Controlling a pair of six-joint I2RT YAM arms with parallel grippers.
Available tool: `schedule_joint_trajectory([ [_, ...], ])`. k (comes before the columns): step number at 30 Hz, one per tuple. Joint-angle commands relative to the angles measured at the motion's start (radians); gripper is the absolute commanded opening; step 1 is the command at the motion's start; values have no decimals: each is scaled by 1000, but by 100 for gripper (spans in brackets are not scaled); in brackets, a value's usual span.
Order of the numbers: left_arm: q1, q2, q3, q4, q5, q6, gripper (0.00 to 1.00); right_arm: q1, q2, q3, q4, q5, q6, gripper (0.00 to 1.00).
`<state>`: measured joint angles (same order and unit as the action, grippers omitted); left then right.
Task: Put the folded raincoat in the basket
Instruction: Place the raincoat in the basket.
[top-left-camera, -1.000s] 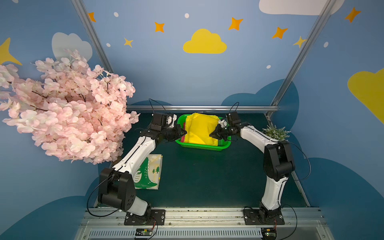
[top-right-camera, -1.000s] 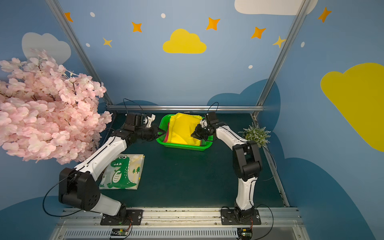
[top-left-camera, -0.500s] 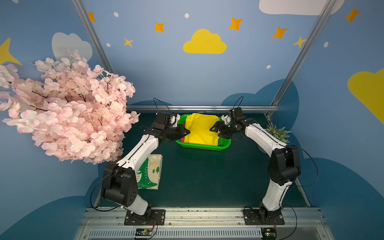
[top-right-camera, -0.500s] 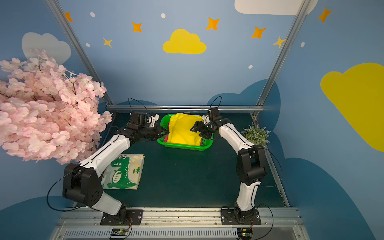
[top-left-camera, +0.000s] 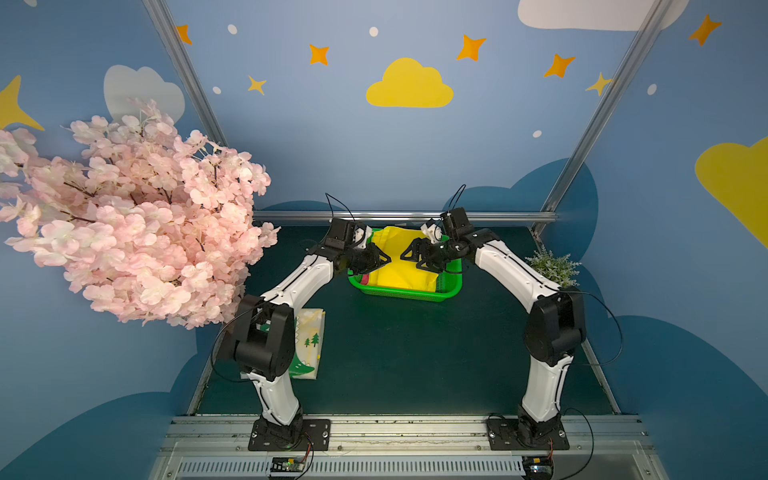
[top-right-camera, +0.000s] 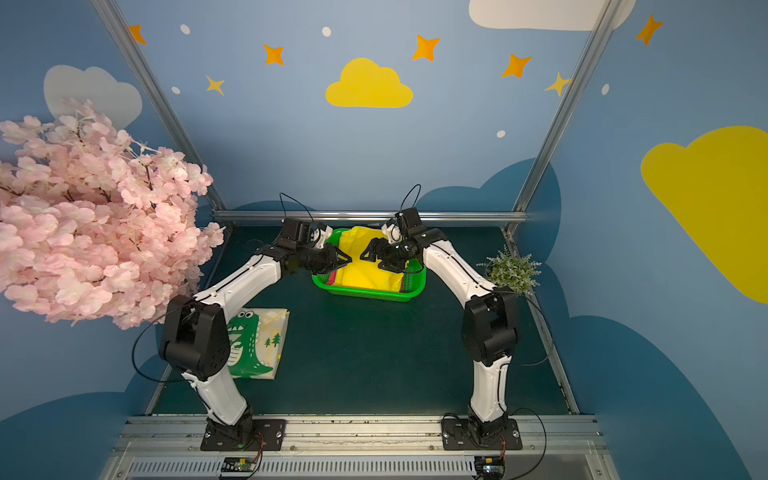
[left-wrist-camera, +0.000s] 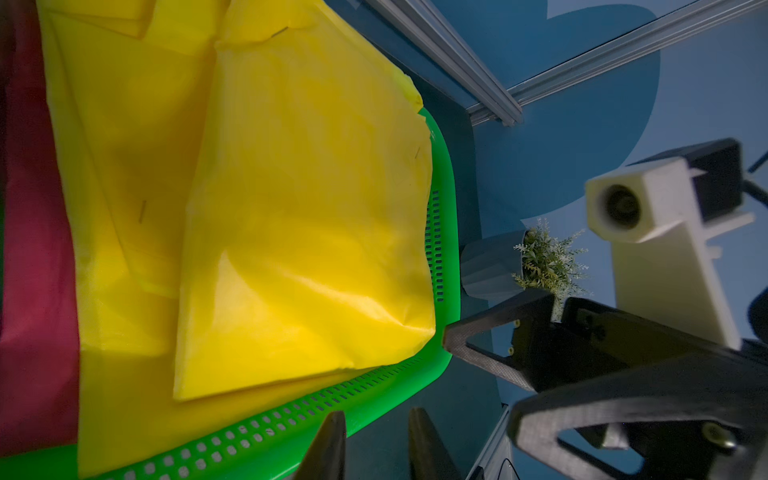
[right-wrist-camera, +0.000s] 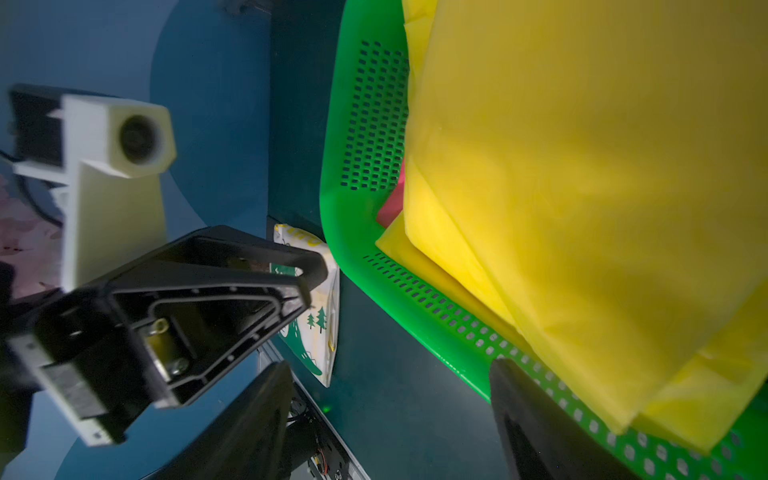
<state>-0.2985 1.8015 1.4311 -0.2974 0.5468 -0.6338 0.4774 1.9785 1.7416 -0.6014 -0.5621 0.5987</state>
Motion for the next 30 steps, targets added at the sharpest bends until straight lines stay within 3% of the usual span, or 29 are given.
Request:
schedule_joint_trajectory([
  [1,1,1,7,27,11,-1,29,-34,66,-3,-8,-9,0,78],
  [11,-2,22,-9,50,34,-6,29,-94,185,243,-151,-14,-107,78],
  [19,-26,101,49,86,88,-22,29,-92,137,251,-150,-31,-97,78],
  [30,-53,257,96,101,107,-43,28,-128,329,349,-153,-38,-59,77],
])
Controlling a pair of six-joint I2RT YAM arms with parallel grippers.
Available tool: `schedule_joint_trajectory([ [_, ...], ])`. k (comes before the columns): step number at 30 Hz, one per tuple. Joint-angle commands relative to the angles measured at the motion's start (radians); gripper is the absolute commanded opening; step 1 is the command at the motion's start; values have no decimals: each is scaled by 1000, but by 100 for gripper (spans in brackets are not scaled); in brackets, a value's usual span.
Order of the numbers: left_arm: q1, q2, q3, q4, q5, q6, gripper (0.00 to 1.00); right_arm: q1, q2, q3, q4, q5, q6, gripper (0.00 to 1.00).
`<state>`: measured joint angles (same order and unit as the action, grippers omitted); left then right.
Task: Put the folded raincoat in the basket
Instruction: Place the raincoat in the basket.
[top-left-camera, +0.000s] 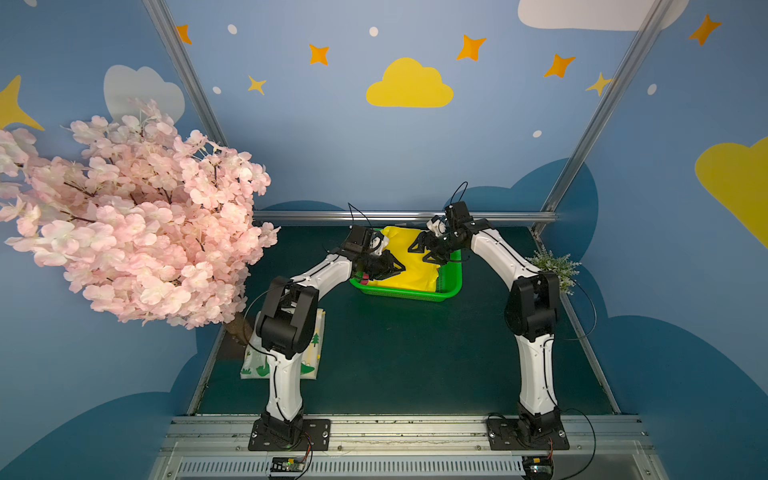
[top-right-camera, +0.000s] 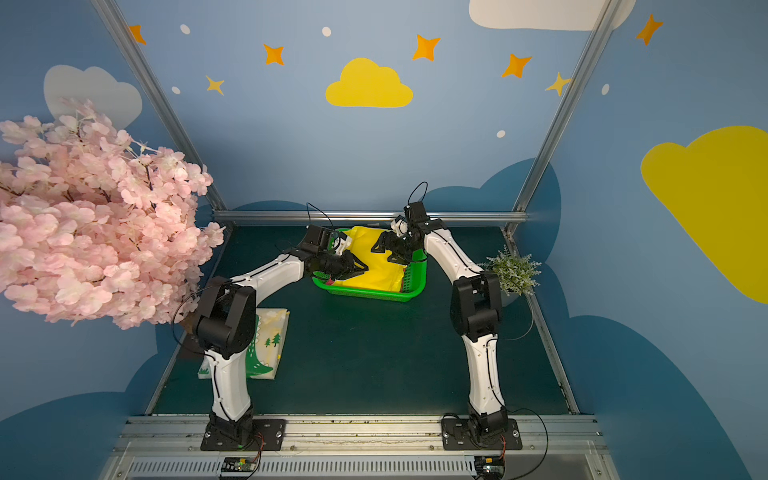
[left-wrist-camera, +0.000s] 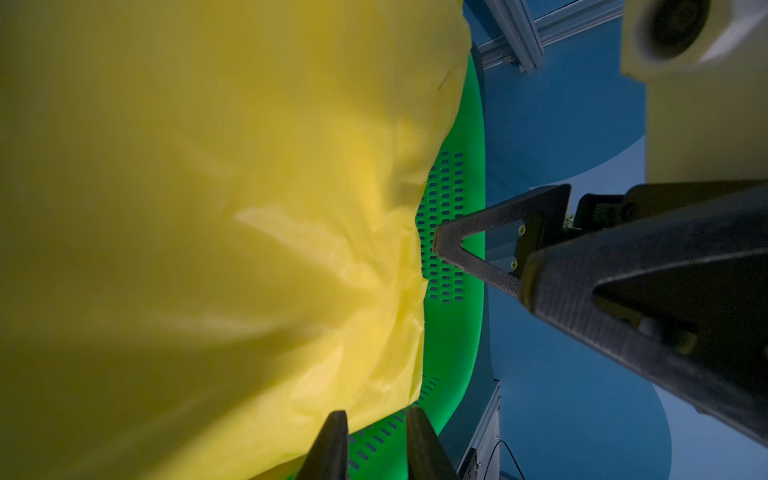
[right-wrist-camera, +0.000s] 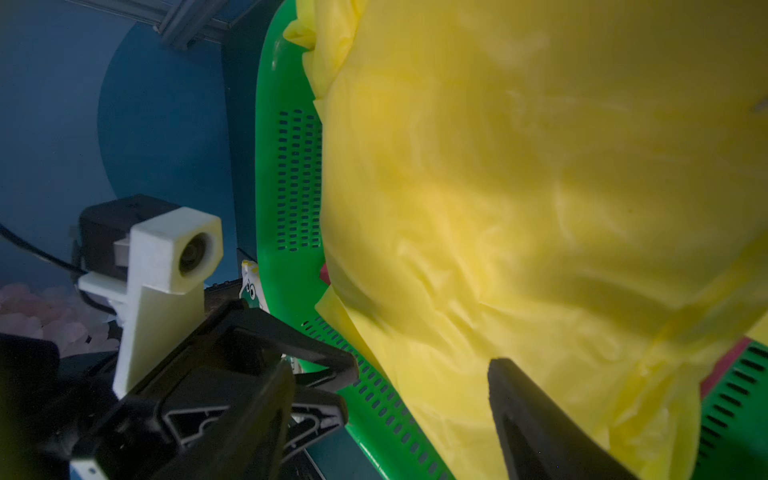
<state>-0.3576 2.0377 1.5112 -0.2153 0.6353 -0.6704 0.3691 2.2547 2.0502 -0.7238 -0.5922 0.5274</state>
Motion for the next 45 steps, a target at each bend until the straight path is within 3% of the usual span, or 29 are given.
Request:
schedule_joint_trajectory([
  [1,6,26,14,19,17,-5,28,-24,68,56,-37,-8,13,77],
  [7,2,47,-12,18,9,0,28,-41,83,95,-73,-15,7,77],
  [15,-21,-39,11,-22,-7,29,35,0,-94,-1,-65,-29,-20,77],
  [21,-15,-208,-38,-30,-89,31,49,65,-205,-171,20,-28,14,77],
  [26,-5,-366,-123,-68,-140,29,54,90,-189,-286,73,-13,28,77],
  [36,-5,-719,-395,-107,-224,-15,57,59,-116,-270,35,8,-25,77],
  [45,6,-1071,-619,-242,-396,-49,69,113,-289,-268,-15,-6,-60,77],
])
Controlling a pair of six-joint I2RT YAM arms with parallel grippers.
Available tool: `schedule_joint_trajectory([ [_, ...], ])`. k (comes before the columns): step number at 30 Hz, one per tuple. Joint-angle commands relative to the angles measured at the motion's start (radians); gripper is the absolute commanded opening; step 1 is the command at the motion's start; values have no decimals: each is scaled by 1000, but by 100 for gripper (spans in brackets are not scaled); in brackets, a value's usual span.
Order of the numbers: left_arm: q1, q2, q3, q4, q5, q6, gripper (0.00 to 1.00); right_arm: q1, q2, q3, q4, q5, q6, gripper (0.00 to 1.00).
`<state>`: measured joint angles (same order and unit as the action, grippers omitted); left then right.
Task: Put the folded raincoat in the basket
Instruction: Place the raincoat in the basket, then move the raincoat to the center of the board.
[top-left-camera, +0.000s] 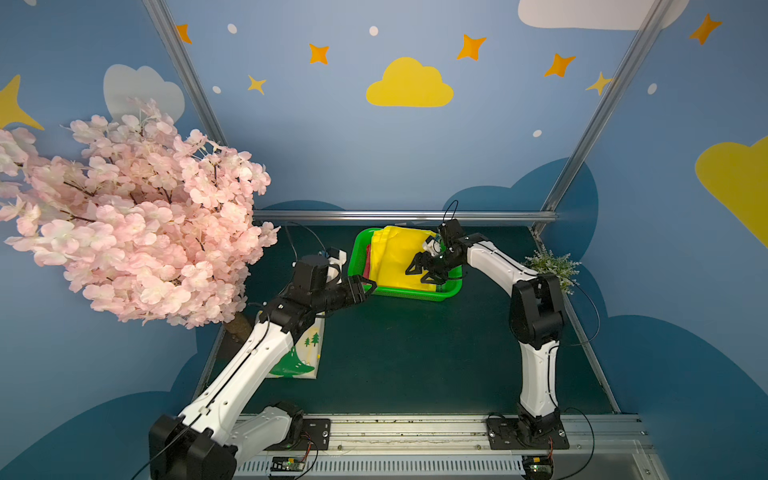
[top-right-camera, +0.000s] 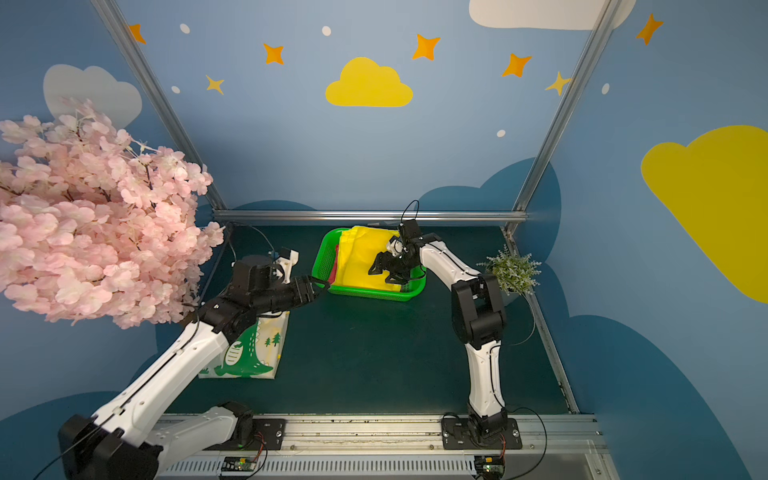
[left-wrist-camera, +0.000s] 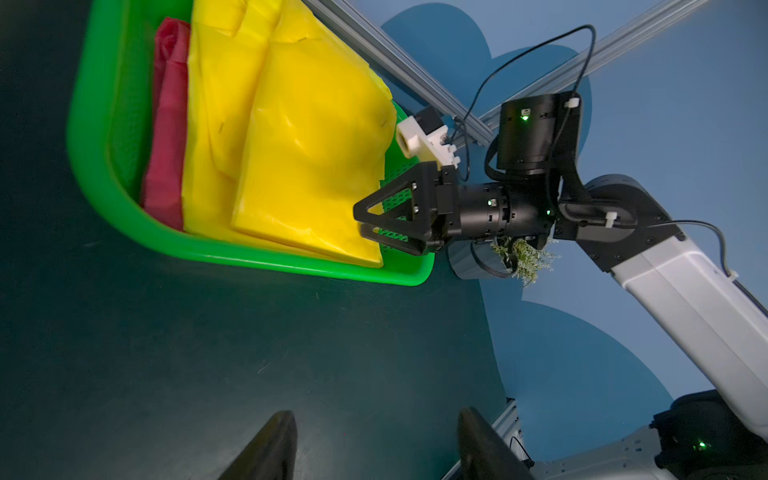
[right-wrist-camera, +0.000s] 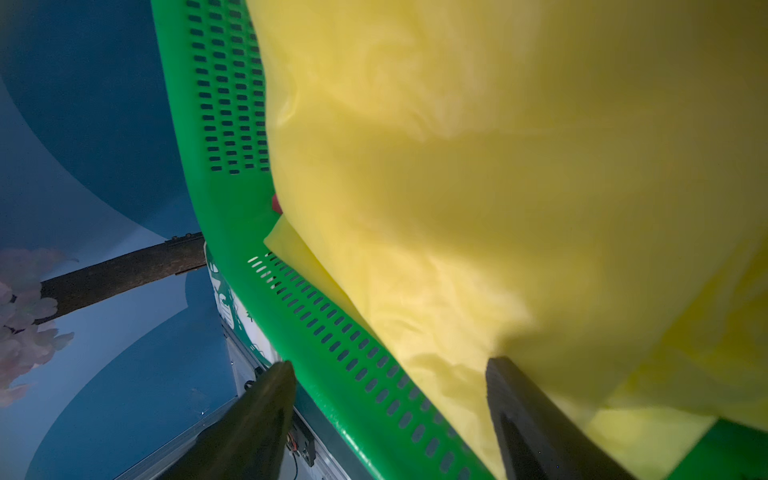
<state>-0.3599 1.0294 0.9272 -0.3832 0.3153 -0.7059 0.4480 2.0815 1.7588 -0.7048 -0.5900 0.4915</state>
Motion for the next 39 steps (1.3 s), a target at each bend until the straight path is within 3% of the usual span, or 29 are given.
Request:
schedule_joint_trajectory([
  [1,16,-96,-54,-97,-115,-22,71,51,-139,24,-42,-5,-22,77],
  [6,65,-240,-132,-188,-173,-76,80,151,-230,-18,-50,22,6,77],
  [12,149,-350,-159,-299,-223,-117,100,303,-307,-173,78,65,123,77],
  [19,244,-311,-108,-381,-208,-85,100,488,-270,-295,248,120,265,77],
  [25,316,-251,-57,-374,-170,-53,100,608,-96,-235,322,120,318,77],
  [39,369,-181,-33,-329,-91,-42,100,677,195,-62,473,17,464,78],
])
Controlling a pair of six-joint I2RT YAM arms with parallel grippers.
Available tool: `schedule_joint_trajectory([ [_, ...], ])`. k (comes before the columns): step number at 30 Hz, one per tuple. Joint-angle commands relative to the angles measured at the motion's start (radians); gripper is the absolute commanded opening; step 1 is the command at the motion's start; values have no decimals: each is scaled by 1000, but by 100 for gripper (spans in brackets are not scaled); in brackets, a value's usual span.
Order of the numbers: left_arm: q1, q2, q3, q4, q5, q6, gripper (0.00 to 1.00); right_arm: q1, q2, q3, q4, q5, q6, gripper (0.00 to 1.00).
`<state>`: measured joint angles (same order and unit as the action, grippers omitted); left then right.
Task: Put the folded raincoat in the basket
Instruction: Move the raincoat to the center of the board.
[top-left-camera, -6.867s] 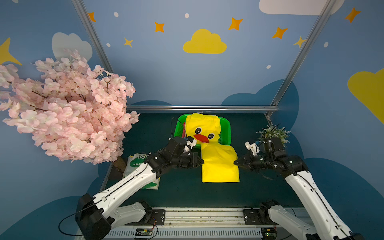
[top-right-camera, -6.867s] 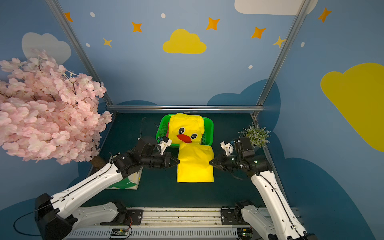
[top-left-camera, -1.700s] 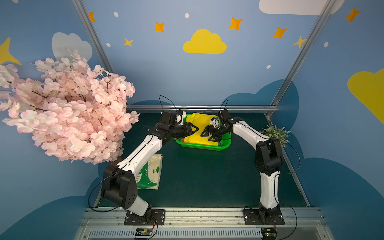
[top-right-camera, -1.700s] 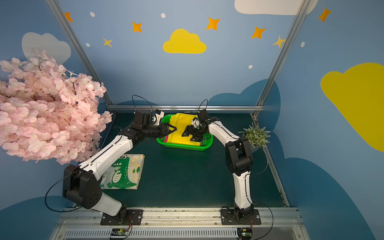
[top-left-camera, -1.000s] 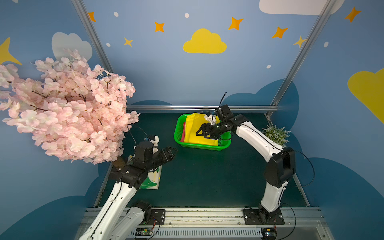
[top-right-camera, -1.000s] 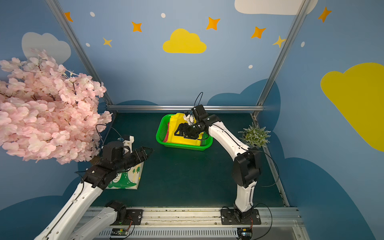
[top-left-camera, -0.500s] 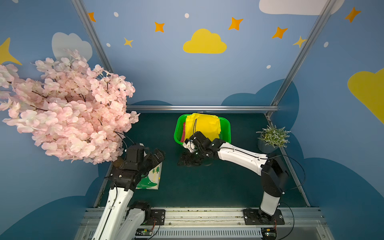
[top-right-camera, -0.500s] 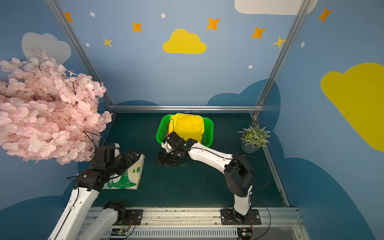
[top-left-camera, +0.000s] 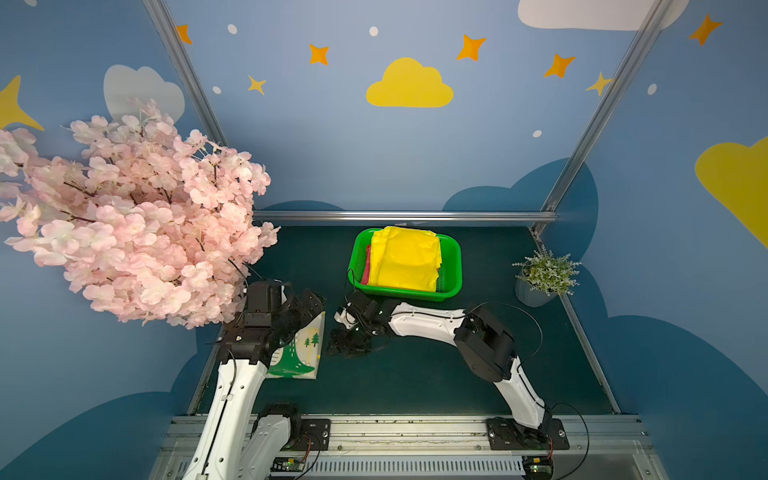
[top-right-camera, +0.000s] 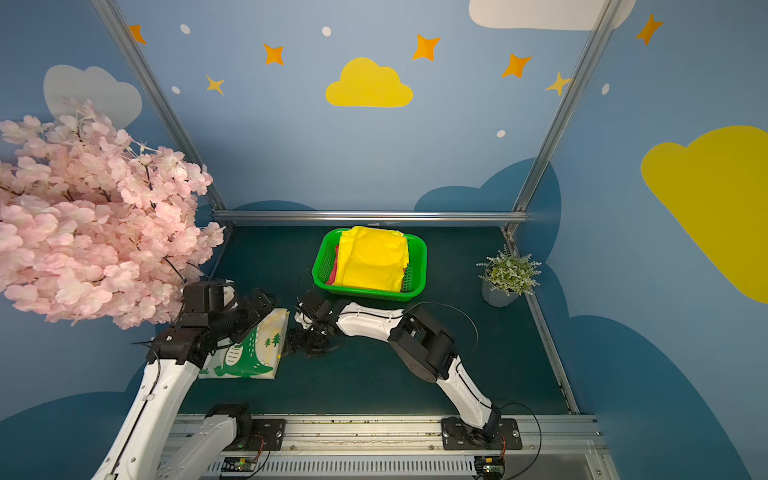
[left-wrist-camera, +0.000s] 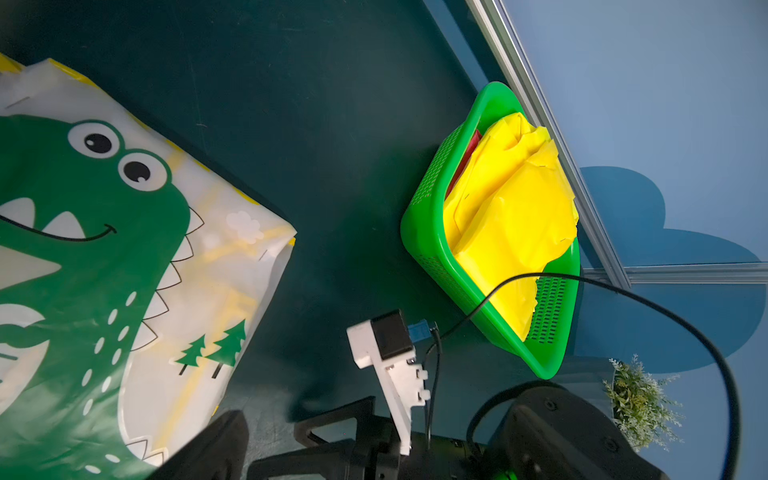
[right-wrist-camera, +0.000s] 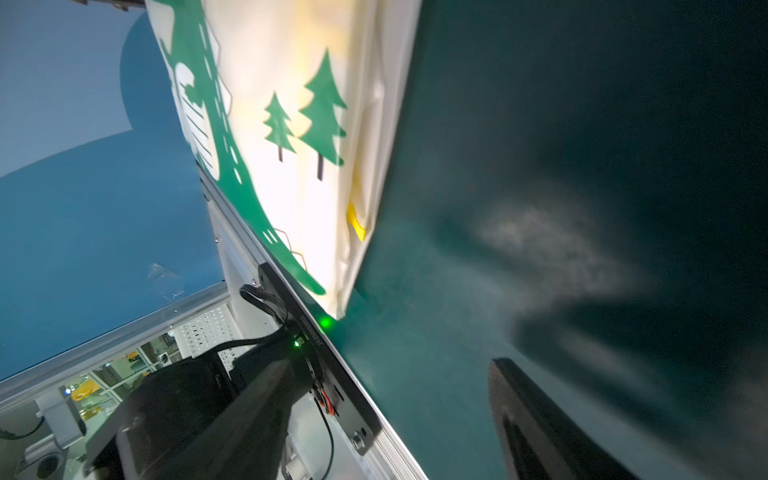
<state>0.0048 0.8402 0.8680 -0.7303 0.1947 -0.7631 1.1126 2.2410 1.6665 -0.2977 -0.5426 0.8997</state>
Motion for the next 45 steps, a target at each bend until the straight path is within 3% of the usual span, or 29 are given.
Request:
schedule_joint_trajectory([
  [1,4,11,26,20,30,14,100,15,48,34,88,-35,75,78],
  [10,4,16,13,34,88,13,100,33,183,161,151,-58,169,76],
  [14,4,22,7,44,100,8,100,33,234,220,148,-65,187,70],
  [17,4,24,-1,52,108,5,100,29,244,220,164,-68,200,53],
  [22,4,22,-18,56,112,7,100,16,224,190,188,-66,205,6],
  [23,4,21,-20,57,116,9,100,14,214,179,196,-67,206,0],
  [30,4,13,-39,57,137,27,100,-14,78,26,221,-76,166,0],
  [38,-10,22,-76,66,209,64,100,-101,-201,-326,85,-95,-13,0],
  [45,-116,29,-144,108,209,60,100,-197,-465,-648,-59,-90,-159,0],
])
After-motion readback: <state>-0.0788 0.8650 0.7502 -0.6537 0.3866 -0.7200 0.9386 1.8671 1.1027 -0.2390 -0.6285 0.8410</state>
